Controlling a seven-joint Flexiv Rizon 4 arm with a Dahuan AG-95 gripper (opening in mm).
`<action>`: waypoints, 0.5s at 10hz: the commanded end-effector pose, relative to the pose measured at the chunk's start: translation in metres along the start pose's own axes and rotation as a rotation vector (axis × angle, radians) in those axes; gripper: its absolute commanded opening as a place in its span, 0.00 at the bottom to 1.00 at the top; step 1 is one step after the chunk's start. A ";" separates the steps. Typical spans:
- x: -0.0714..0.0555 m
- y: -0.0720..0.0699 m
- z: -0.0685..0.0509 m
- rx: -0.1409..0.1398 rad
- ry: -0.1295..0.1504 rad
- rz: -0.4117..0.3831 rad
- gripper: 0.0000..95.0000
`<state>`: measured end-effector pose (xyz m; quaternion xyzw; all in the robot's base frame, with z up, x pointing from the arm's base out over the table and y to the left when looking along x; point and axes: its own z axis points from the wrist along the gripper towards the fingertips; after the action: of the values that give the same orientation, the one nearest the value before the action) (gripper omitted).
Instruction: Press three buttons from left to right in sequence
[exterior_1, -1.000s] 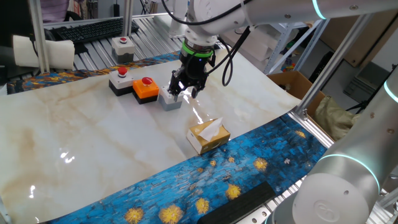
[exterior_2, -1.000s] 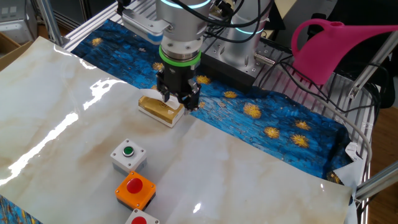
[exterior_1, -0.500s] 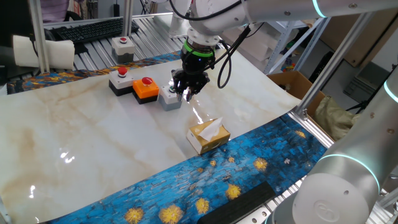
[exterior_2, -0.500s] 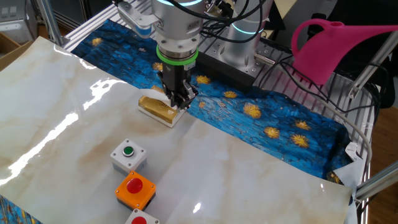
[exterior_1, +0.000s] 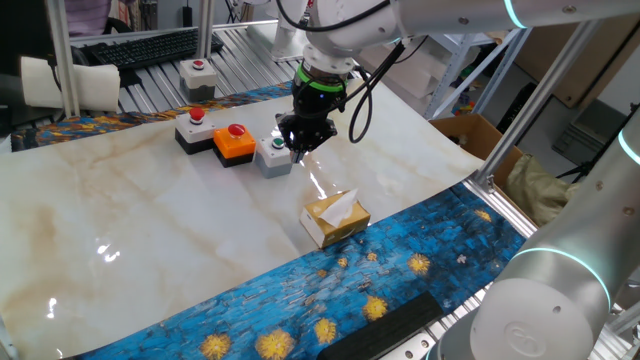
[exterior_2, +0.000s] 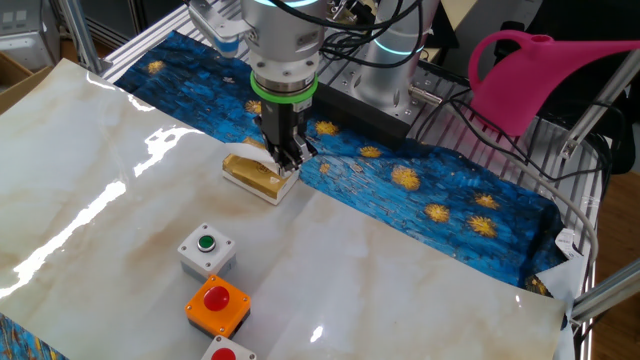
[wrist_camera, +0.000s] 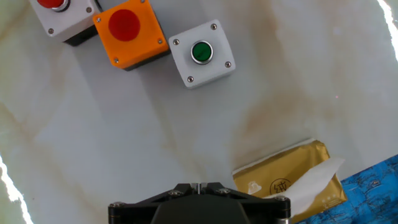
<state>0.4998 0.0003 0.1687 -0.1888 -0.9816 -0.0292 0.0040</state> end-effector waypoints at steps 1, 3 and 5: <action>0.000 0.000 0.000 -0.002 0.001 -0.001 0.00; 0.000 0.000 0.000 -0.004 0.003 0.003 0.00; 0.001 0.000 0.000 -0.011 0.005 0.003 0.00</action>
<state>0.4992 0.0002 0.1680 -0.1911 -0.9809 -0.0350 0.0058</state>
